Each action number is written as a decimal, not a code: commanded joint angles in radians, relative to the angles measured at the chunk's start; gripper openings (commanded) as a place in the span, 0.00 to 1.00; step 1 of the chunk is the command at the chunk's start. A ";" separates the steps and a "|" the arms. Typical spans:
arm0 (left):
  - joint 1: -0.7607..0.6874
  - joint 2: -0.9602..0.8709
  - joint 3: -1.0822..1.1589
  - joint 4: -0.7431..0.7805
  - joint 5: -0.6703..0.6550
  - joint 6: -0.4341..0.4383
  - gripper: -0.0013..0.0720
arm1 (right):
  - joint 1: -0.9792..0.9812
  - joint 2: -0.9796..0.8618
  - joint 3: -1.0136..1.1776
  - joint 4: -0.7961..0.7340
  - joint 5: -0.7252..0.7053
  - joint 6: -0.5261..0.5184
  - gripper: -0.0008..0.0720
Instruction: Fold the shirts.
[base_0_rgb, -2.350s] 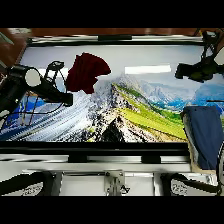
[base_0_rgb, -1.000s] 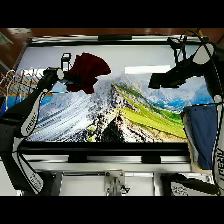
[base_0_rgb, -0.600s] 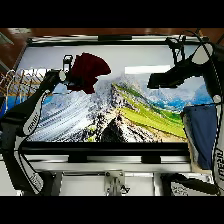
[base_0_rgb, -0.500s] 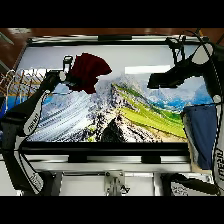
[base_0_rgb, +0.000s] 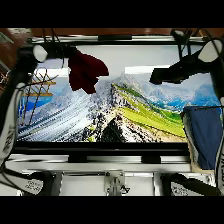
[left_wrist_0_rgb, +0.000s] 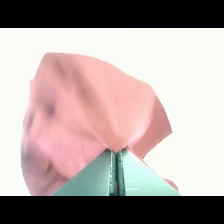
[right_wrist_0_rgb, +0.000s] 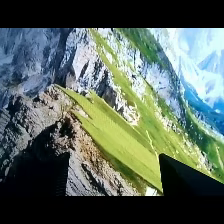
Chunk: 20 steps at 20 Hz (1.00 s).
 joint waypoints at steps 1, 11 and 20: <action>-0.105 0.273 0.014 -0.041 0.023 -0.002 0.07 | 0.001 0.098 0.094 -0.076 -0.037 0.023 0.93; -0.360 0.496 -0.068 -0.043 -0.465 -0.034 0.07 | 0.001 0.365 0.200 -0.393 0.128 0.117 0.93; -0.642 0.304 -0.530 -0.425 0.006 -0.066 0.07 | 0.001 0.333 0.137 -0.593 0.173 0.070 0.93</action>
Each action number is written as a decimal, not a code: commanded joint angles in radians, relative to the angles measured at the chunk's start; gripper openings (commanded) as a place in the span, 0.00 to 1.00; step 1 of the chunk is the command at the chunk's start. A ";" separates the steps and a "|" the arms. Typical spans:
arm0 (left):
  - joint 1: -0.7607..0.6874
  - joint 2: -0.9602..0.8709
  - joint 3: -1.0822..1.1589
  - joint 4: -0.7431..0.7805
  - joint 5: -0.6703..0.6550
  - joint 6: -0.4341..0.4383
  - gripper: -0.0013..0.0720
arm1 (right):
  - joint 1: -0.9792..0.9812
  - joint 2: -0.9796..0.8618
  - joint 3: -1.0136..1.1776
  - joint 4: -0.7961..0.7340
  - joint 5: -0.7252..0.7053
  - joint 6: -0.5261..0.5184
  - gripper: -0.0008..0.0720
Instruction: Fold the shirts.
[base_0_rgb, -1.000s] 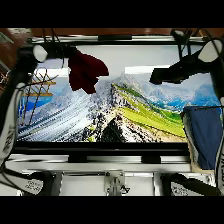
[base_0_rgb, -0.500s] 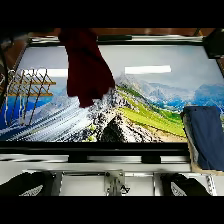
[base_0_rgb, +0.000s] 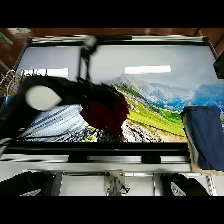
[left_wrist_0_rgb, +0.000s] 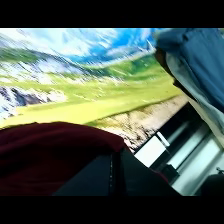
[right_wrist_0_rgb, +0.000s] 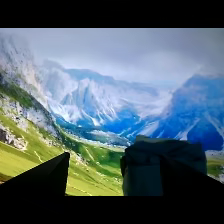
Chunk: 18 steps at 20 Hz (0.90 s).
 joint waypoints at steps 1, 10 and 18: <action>-0.108 -0.100 -0.098 -0.179 0.158 -0.004 0.25 | 0.000 -0.006 -0.006 -0.077 0.009 -0.006 0.93; 0.453 -0.103 -0.074 -0.131 -0.420 0.062 0.78 | -0.011 -0.104 -0.074 -0.006 0.199 -0.061 0.93; 0.651 -0.097 -0.519 -0.403 -0.217 0.212 1.00 | -0.357 -0.105 -0.618 0.706 0.155 -0.116 0.93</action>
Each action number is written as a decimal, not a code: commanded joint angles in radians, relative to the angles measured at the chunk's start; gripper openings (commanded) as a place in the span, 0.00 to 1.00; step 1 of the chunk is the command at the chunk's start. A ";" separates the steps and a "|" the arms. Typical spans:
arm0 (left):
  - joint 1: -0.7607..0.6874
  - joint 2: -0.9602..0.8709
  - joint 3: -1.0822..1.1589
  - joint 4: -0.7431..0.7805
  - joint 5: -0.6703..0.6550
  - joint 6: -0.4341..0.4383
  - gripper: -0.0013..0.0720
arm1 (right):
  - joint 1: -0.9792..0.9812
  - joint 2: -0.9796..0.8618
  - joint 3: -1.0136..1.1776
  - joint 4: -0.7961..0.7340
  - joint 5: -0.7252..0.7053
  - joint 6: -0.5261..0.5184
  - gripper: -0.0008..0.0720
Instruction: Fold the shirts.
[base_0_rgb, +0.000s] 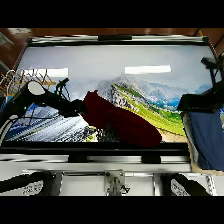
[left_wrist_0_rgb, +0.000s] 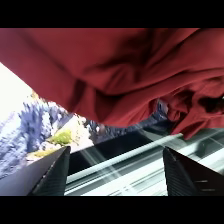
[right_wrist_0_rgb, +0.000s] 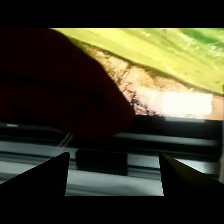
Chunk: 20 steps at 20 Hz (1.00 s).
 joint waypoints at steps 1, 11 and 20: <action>0.007 0.000 -0.153 -0.141 0.132 0.108 1.00 | -0.090 -0.002 -0.171 0.204 -0.005 -0.025 0.93; -0.113 -0.145 -0.169 -0.195 0.287 0.069 0.76 | -0.091 -0.002 -0.355 0.171 -0.019 -0.033 0.93; -0.103 -0.097 -0.106 -0.187 0.173 0.199 0.07 | 0.210 -0.005 -0.550 0.147 -0.323 0.052 0.93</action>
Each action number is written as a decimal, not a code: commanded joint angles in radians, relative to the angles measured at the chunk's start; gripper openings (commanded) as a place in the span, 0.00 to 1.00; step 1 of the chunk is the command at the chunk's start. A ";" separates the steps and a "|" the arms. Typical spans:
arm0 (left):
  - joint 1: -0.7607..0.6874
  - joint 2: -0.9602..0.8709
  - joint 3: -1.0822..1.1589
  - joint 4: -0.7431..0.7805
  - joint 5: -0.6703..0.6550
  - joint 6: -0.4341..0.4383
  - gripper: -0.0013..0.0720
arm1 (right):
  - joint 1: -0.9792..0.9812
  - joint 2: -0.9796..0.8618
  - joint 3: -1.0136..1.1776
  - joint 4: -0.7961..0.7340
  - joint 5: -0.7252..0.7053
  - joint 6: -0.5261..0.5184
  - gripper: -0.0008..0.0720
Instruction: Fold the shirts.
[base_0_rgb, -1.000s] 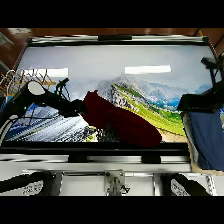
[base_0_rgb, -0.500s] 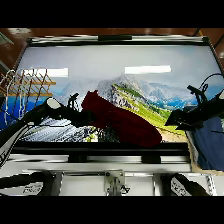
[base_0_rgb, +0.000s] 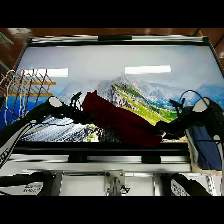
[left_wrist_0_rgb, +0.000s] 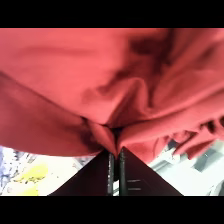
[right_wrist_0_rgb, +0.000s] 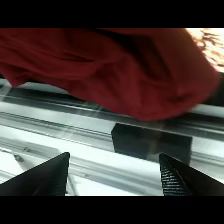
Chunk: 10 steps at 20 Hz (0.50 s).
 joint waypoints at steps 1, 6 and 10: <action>0.002 0.042 0.017 0.004 -0.031 0.046 0.07 | 0.164 -0.009 -0.042 -0.069 -0.147 0.050 0.93; 0.002 0.105 0.017 0.007 -0.034 0.058 0.07 | 0.159 -0.046 -0.042 -0.230 -0.088 0.076 0.93; 0.002 0.127 0.020 0.007 -0.041 0.068 0.07 | -0.024 -0.054 -0.048 -0.147 -0.044 0.026 0.93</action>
